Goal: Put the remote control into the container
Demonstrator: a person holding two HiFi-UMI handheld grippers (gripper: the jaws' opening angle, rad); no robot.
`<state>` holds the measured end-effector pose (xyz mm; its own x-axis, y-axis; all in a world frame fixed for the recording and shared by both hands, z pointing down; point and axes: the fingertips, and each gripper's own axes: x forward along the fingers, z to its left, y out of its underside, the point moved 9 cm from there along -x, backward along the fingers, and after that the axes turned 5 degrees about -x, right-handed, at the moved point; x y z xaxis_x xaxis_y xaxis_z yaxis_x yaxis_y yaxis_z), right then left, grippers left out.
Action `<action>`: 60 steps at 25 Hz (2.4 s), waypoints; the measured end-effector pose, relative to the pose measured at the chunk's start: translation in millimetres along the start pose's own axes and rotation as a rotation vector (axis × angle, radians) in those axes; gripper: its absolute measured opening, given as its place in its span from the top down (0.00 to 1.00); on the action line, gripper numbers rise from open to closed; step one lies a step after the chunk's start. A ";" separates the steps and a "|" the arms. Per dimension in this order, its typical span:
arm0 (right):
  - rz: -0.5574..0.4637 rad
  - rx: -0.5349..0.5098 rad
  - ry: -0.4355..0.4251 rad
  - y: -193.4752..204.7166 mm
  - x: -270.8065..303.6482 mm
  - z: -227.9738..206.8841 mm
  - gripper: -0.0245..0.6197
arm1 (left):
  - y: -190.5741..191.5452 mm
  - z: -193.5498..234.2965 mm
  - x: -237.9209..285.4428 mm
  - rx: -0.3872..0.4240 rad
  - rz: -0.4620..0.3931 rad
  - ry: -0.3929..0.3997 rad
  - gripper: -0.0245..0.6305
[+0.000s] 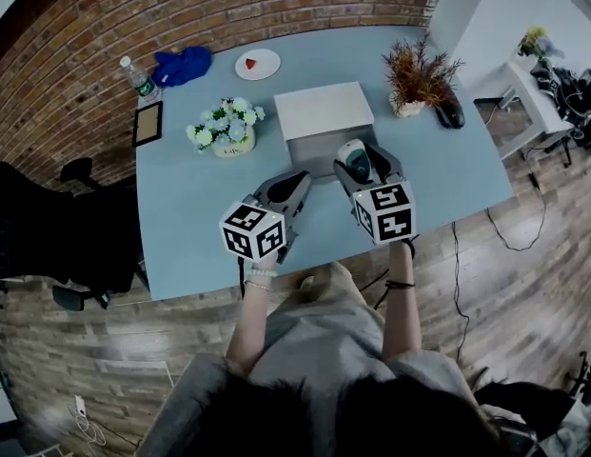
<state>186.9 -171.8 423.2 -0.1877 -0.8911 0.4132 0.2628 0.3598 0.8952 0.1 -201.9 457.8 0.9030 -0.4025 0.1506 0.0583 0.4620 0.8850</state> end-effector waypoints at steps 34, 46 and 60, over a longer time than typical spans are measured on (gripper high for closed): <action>0.424 -0.607 -0.602 36.7 155.4 5.2 0.52 | 26.0 62.1 22.4 -0.206 0.055 -0.196 0.96; 0.511 -0.661 -0.674 57.4 176.6 12.4 0.52 | 28.3 71.3 14.0 -0.224 0.050 -0.248 0.96; 0.530 -0.649 -0.685 59.7 182.3 15.9 0.52 | 28.6 71.6 10.4 -0.236 0.028 -0.268 0.96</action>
<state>153.4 -308.3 554.6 -0.3391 -0.2488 0.9073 0.8792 0.2592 0.3997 -19.4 -249.4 516.3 0.7635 -0.5657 0.3116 0.1601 0.6332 0.7572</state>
